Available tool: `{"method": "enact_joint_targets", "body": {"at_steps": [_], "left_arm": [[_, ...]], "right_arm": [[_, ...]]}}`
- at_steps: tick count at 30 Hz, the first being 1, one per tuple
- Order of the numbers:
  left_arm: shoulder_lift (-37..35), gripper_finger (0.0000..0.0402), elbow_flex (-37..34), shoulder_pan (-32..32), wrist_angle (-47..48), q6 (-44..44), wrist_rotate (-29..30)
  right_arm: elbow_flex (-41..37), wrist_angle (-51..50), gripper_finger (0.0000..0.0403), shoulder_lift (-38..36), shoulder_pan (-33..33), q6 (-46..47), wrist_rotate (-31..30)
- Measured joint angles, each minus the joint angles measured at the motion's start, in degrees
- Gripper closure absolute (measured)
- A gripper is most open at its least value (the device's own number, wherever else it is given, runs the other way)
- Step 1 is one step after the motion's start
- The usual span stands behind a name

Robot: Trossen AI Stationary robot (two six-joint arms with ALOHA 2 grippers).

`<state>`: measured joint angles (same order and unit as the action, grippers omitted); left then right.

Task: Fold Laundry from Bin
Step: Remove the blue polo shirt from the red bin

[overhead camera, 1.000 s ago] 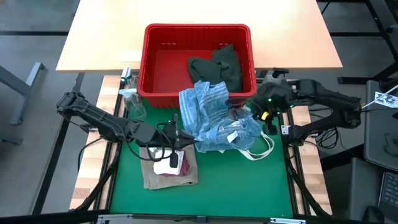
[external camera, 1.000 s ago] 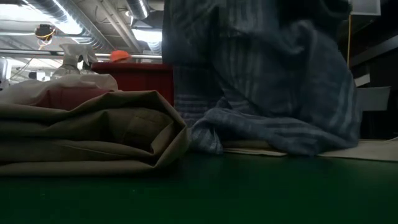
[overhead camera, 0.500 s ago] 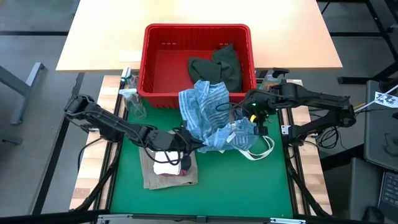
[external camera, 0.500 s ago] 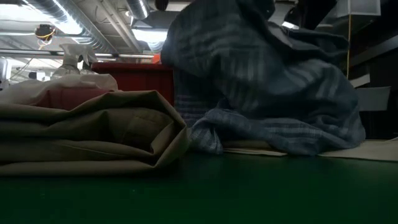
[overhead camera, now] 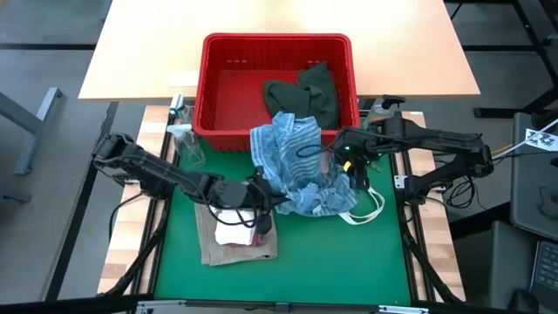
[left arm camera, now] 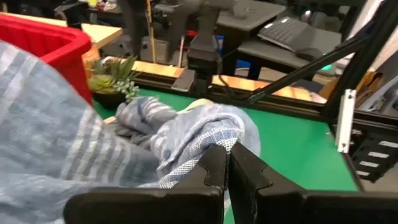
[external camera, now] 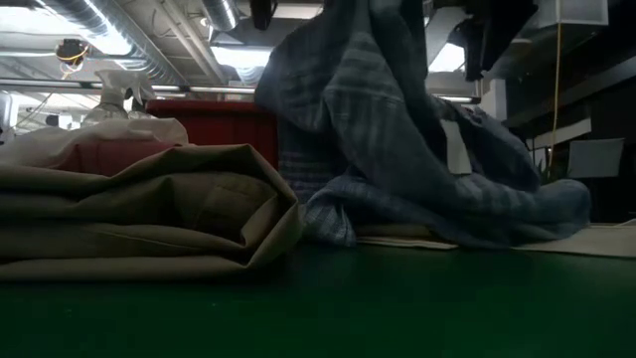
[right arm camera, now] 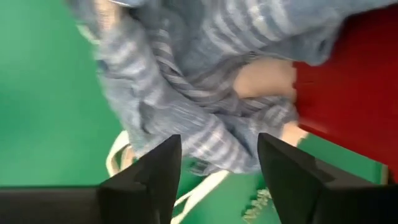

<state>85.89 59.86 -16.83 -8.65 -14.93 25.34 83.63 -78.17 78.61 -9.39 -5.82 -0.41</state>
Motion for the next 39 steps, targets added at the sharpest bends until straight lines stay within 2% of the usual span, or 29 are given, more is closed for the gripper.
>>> {"method": "enact_joint_targets", "body": {"at_steps": [5, 10, 15, 20, 24, 27, 34, 39], "left_arm": [[0.0, 0.0401, 0.0, 1.47, 0.35, -0.03, -0.07], [0.0, 0.0401, 0.0, 2.77, 0.68, -0.05, -1.57], [0.0, 0.0401, 0.0, 3.61, 0.68, -0.06, -1.76], [0.0, 0.0401, 0.0, 4.24, 0.67, -0.1, -1.75], [0.0, 0.0401, 0.0, 4.23, 0.66, -0.1, -2.26], [0.0, 0.0401, 0.0, 4.19, 0.66, -0.1, -2.36], [0.0, 0.0401, 0.0, 4.19, 0.64, -0.1, -3.05], [-0.01, 0.0401, 0.0, 4.14, 0.65, -0.1, -4.67]], "right_arm": [[2.32, 1.93, 0.0183, 0.02, 0.0, 2.82, 10.09], [4.35, 9.34, 0.0182, 0.0, 0.04, 6.15, 18.61], [3.96, 22.74, 0.0182, 0.36, 1.53, 10.0, 21.52], [2.94, 32.06, 0.0182, 2.97, 6.34, 10.07, 19.03], [2.92, 36.49, 0.0182, 5.58, 9.92, 10.03, 10.5], [2.89, 37.28, 0.0182, 7.71, 11.82, 10.03, 4.74], [2.86, 37.51, 0.0182, 11.56, 13.35, 10.0, -2.67], [2.85, 36.37, 0.0189, 12.1, 13.12, 10.01, -4.82]]}}
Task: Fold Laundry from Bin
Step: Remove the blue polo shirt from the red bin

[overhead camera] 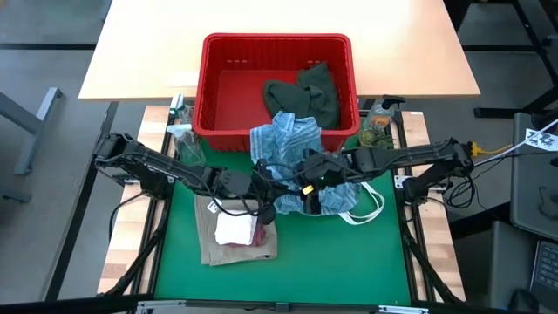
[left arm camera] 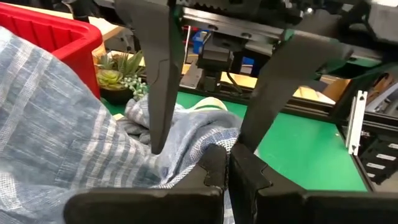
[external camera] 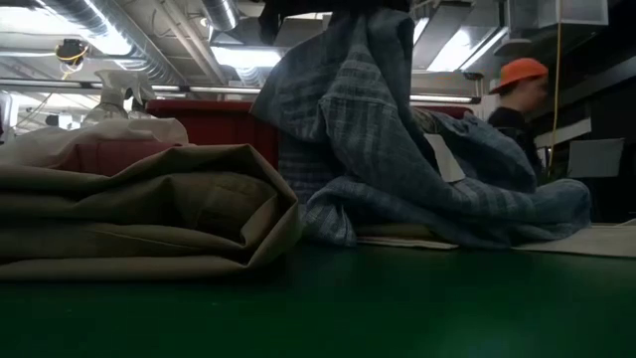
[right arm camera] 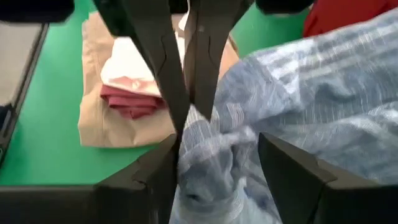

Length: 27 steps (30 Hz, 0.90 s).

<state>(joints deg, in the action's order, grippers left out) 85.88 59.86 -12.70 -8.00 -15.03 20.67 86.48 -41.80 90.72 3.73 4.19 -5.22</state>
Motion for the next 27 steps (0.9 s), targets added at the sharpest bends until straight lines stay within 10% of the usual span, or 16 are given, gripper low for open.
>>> {"method": "enact_joint_targets", "body": {"at_steps": [11, 27], "left_arm": [[-0.01, 0.0396, 0.0, -0.06, -0.03, 0.51, -0.12], [-1.58, 0.0241, 0.11, -0.1, -12.25, 18.12, 7.65]], "right_arm": [[0.0, -3.57, 0.0383, 0.0, 0.04, -0.26, 0.3], [6.54, -27.72, 0.0377, -3.94, 11.11, 9.62, 4.78]]}}
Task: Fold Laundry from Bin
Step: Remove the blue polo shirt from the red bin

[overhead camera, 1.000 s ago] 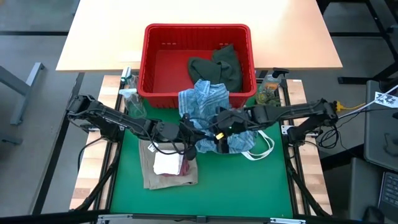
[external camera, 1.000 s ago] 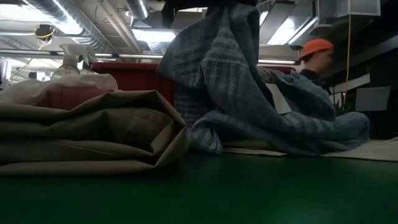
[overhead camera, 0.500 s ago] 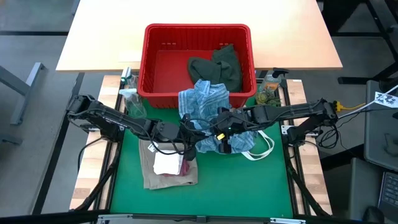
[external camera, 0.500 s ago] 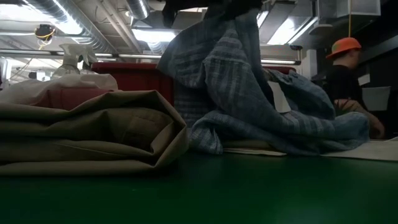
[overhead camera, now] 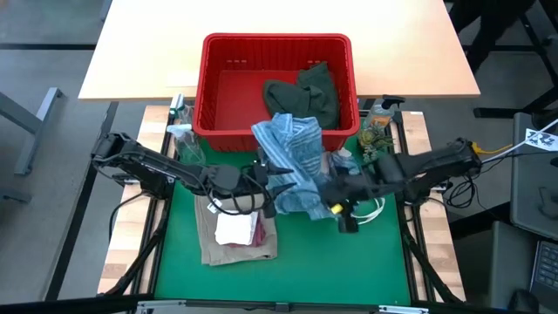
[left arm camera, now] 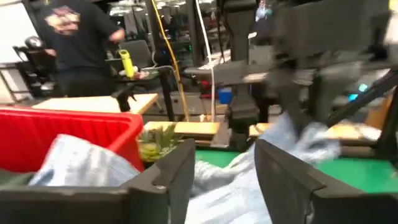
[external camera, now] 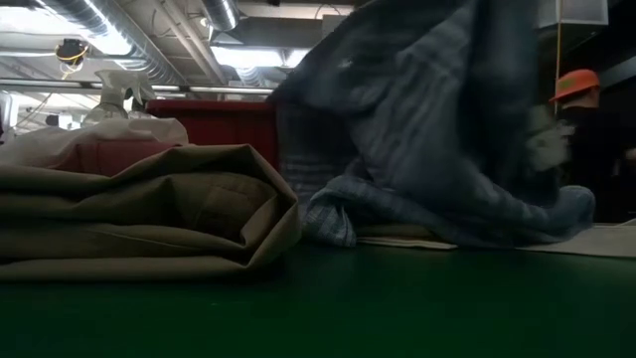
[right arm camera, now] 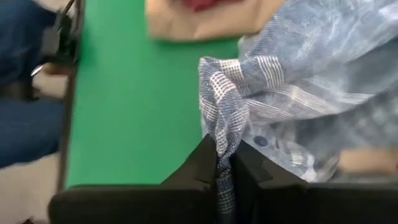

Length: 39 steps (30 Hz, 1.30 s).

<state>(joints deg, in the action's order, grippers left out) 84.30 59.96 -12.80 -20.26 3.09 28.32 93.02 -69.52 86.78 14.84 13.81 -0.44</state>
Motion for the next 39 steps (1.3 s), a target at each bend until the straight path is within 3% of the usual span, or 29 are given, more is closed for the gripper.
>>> {"method": "enact_joint_targets", "body": {"at_steps": [9, 14, 18, 22, 26, 33, 39], "left_arm": [[-2.56, 0.0222, -0.02, -0.09, 1.07, 6.76, 0.93], [-2.7, 0.0222, -0.02, -1.42, 9.08, 6.35, -0.7], [-1.18, 0.0222, -0.03, -3.52, 17.24, -0.18, -5.98], [2.51, 0.0221, -0.04, -6.38, 19.28, -5.58, -8.33], [7.5, 0.0221, -0.07, -9.11, 19.23, -5.88, -6.17], [15.19, 0.0221, -0.09, -10.21, 17.7, -5.97, 4.07], [20.55, 0.0221, -0.09, -9.23, 15.25, -5.97, 6.73]], "right_arm": [[0.08, -5.74, 0.0395, -0.28, 14.07, 14.1, -0.09], [0.08, -5.68, 0.0379, -0.26, 20.74, 20.38, -5.1], [0.08, -5.58, 0.0373, -0.26, 23.44, 22.74, -7.76], [0.08, -5.62, 0.0385, -0.26, 24.25, 23.43, -8.61], [0.08, -5.62, 0.0393, -0.26, 24.19, 23.35, -8.6], [0.08, -5.57, 0.0377, -0.26, 24.19, 23.24, -8.6], [0.08, -5.57, 0.0391, -0.26, 24.17, 23.21, -8.6]]}}
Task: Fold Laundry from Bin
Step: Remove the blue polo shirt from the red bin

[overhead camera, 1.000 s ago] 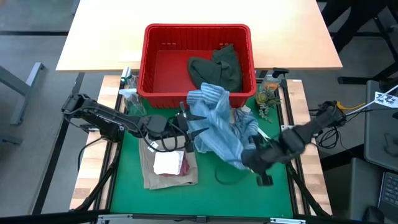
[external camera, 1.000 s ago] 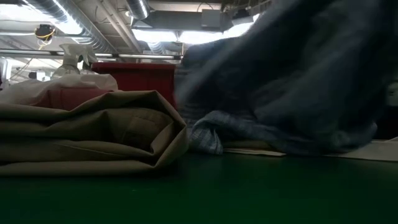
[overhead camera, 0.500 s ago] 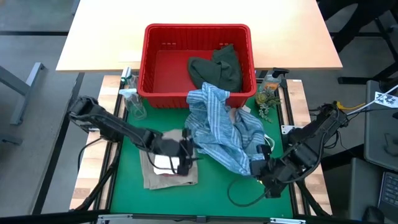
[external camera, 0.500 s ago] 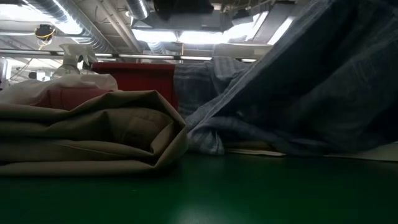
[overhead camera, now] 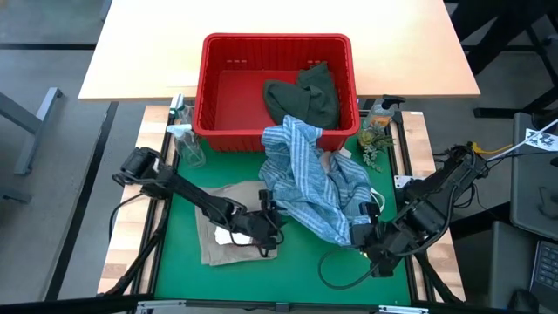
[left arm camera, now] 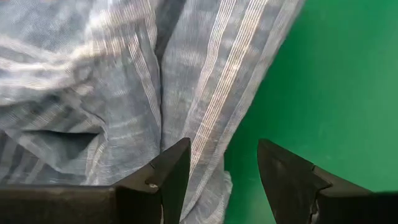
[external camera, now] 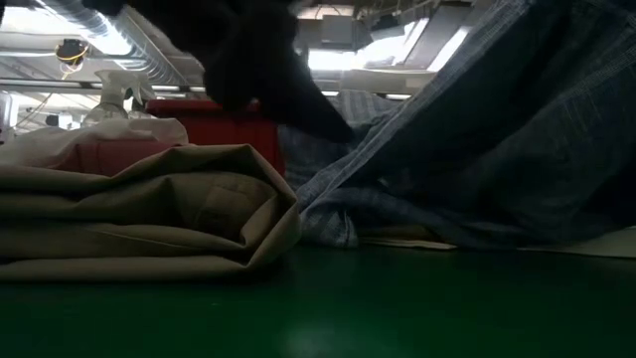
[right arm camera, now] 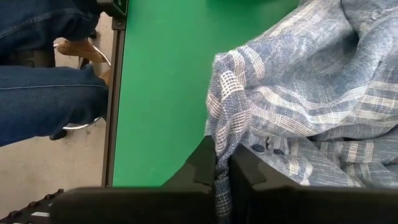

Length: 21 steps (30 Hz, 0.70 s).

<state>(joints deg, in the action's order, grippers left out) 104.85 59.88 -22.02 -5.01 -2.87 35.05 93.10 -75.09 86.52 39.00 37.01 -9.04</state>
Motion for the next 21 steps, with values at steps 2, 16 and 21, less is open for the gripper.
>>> {"method": "enact_joint_targets", "body": {"at_steps": [2, 16, 21], "left_arm": [[1.46, 0.0221, 0.0, 0.69, -1.86, 0.0, 0.09], [3.55, 0.0326, -0.02, 6.65, -6.96, -9.23, -12.11], [2.47, 0.0392, 0.17, 5.36, -10.25, -13.69, -16.55]], "right_arm": [[0.0, 0.01, 0.0392, 0.0, 0.0, 0.0, 0.0], [-0.04, -0.09, 0.0376, 0.0, 0.0, -0.07, 0.02], [-0.04, -1.09, 0.0375, 0.0, 0.48, 0.11, 1.15]]}}
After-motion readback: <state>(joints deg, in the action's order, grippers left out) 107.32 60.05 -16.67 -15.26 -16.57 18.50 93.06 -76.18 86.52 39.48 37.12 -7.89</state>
